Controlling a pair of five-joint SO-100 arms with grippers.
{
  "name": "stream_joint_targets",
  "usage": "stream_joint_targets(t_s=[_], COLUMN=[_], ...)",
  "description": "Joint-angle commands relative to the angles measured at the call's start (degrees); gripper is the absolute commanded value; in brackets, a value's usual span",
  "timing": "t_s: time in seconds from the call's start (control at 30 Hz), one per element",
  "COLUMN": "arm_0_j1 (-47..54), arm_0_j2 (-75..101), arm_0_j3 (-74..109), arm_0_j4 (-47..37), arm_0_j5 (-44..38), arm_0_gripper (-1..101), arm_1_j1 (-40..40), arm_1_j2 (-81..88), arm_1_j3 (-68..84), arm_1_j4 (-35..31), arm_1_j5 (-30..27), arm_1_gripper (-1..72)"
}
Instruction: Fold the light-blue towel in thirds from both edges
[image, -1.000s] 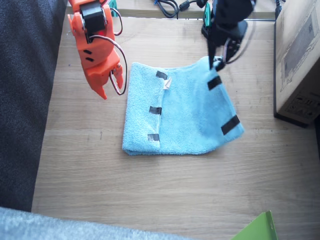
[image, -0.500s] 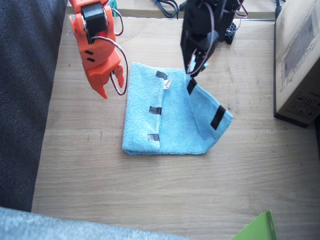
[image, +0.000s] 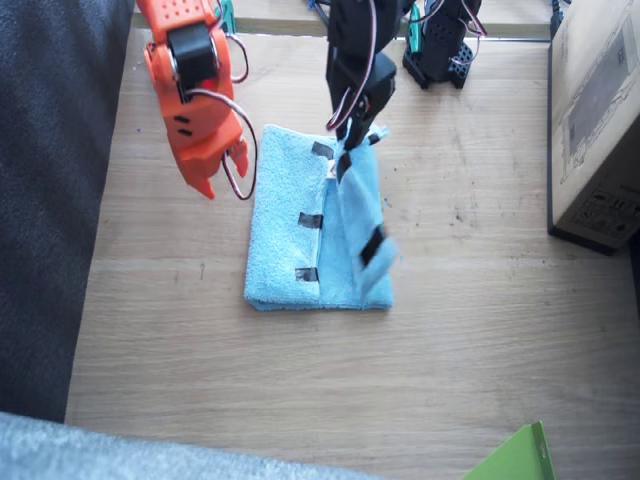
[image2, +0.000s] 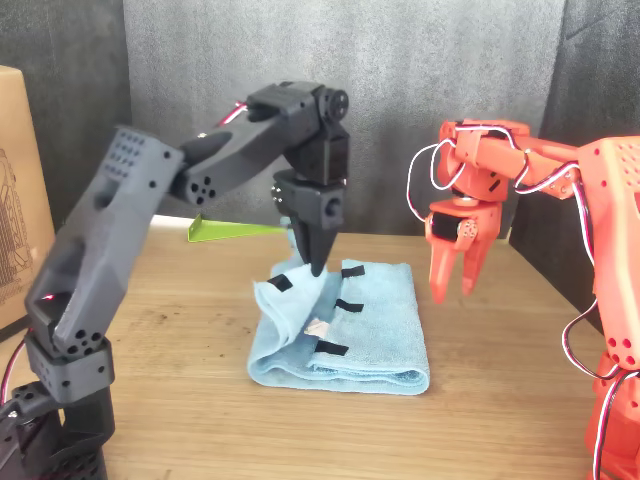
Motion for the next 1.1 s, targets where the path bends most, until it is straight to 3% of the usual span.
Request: stream_joint_targets(t_s=[0.0,0.17,0.33,0.67,0.9,0.97,1.0,1.07], arm_0_j1=[-1.14,-1.14,-1.32,0.18,7.73,11.51,13.8,19.16], arm_0_j2=[-2.02,-6.59,-6.68,5.01,19.07,23.12,24.26,27.6], arm_0_j3=[-3.69,-6.94,-5.36,-3.96,-2.11,2.55,4.92,13.45], arm_0_j4=[0.79,0.79,0.88,0.88,0.88,0.79,0.53,-2.81], arm_0_j5=[0.97,-0.97,0.88,7.47,9.05,6.86,5.1,2.2], arm_0_gripper=[0,11,36,39,33,8,0,0], arm_1_j1=[1.05,0.97,1.76,1.23,-0.62,-2.46,-3.6,-5.71], arm_1_j2=[1.93,2.37,2.64,2.9,6.15,9.23,11.34,16.35], arm_1_j3=[0.26,0.88,0.97,1.76,4.83,7.21,8.88,13.27], arm_1_j4=[0.7,0.62,0.44,0.26,-0.09,-0.7,-1.58,-4.57], arm_1_j5=[0.7,0.44,0.35,0.26,-0.35,-0.79,-0.97,0.0], arm_1_gripper=[29.6,30.0,30.8,31.3,31.2,29.2,24.8,6.4])
